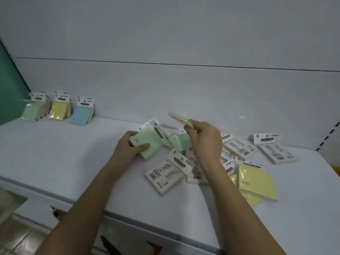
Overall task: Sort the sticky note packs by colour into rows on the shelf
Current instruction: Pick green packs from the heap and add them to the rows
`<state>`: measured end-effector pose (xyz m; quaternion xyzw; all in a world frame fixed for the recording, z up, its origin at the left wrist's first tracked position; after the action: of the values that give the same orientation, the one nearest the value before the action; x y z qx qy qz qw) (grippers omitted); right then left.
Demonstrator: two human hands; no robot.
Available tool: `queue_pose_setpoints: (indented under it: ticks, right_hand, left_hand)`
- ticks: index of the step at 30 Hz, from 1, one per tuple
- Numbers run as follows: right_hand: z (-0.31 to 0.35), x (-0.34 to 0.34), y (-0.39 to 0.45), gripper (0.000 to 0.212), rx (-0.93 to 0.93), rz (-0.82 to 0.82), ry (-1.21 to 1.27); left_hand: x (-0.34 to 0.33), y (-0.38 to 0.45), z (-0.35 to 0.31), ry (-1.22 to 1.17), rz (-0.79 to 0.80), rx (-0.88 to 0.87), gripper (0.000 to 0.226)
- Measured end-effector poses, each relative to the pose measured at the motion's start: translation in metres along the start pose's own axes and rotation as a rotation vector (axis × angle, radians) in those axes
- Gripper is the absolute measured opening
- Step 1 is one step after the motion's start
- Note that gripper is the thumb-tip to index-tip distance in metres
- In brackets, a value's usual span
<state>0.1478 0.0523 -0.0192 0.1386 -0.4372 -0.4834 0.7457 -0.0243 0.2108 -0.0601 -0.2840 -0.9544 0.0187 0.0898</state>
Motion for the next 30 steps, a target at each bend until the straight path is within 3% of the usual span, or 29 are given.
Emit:
queue_pose_setpoints:
  ticks: [5, 7, 10, 15, 20, 23, 30]
  right_hand:
    - [-0.004, -0.001, -0.004, 0.029, -0.135, 0.058, 0.404]
    - [-0.004, -0.005, -0.006, 0.042, -0.246, 0.113, 0.619]
    - [0.000, -0.008, -0.010, 0.035, -0.318, 0.146, 0.817]
    - [0.013, -0.008, -0.018, 0.022, -0.204, 0.179, 0.821]
    - [0.035, -0.018, -0.025, 0.027, -0.282, 0.319, 0.939]
    - [0.055, -0.022, -0.024, 0.014, -0.213, 0.294, 0.938]
    - [0.132, -0.043, -0.024, 0.015, -0.273, 0.285, 1.016]
  left_hand:
    - [0.005, 0.001, -0.007, -0.317, -0.095, 0.038, 0.011]
    - [0.004, -0.002, -0.009, -0.367, -0.114, 0.046, 0.010]
    - [0.002, -0.007, -0.010, -0.382, -0.154, 0.063, 0.020]
    - [0.004, -0.025, -0.014, -0.434, -0.162, 0.158, 0.030]
    - [0.032, -0.061, -0.017, -0.448, -0.109, 0.136, 0.019]
    - [0.062, -0.076, -0.021, -0.486, -0.149, 0.135, 0.017]
    - [0.164, -0.097, -0.029, -0.483, -0.289, 0.115, 0.015]
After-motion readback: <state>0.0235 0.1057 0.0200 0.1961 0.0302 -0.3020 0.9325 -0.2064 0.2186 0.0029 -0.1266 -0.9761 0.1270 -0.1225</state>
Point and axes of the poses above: each hand's wrist, its own y-axis towards the middle knuckle, its own x-axis out of the back of the hand, z = x × y, the point moved 2 cm from there along y, towards the middle knuckle, and after that the axes turned 11 degrees about x, right-handed, at the moved point
